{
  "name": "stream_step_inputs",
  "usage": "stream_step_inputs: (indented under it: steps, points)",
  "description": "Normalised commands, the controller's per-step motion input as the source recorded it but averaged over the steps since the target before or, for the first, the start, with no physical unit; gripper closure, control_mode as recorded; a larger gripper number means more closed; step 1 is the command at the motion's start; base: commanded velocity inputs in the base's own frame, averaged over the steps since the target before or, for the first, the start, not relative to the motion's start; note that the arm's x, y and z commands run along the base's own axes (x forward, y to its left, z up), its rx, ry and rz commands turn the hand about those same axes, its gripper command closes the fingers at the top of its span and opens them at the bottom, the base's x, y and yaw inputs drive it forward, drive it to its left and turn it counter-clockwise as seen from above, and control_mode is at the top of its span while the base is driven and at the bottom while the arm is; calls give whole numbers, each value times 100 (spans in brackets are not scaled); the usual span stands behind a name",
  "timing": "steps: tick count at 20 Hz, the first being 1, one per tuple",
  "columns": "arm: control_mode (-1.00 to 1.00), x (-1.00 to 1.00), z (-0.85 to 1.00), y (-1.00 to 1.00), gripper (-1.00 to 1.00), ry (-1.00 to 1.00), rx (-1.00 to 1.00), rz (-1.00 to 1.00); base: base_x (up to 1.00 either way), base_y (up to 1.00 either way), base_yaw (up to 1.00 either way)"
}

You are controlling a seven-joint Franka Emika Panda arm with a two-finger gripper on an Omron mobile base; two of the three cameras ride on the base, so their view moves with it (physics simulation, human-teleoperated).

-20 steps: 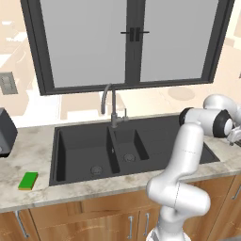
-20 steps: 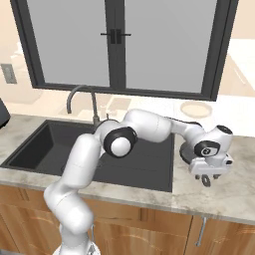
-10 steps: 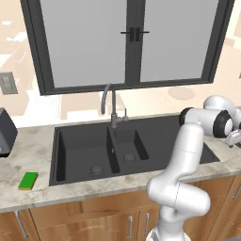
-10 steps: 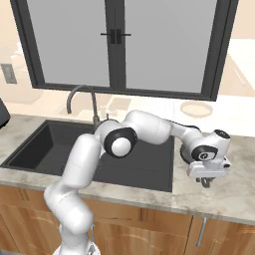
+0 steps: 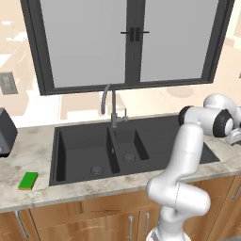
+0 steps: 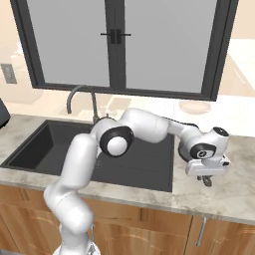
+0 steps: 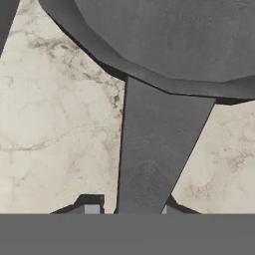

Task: Pick the pan and sponge and place them into the sink. Then turn on the water.

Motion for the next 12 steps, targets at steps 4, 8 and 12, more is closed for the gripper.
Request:
stream_step_inputs:
  steps: [4,8,12]
  points:
    - [-100,-19,39,33,100,-3,-5,-2,0,0,0]
    - [-100,-26,28,35,100,0,-2,-5,0,0,0]
    - [-100,-31,18,31,100,2,-1,-6,0,0,0]
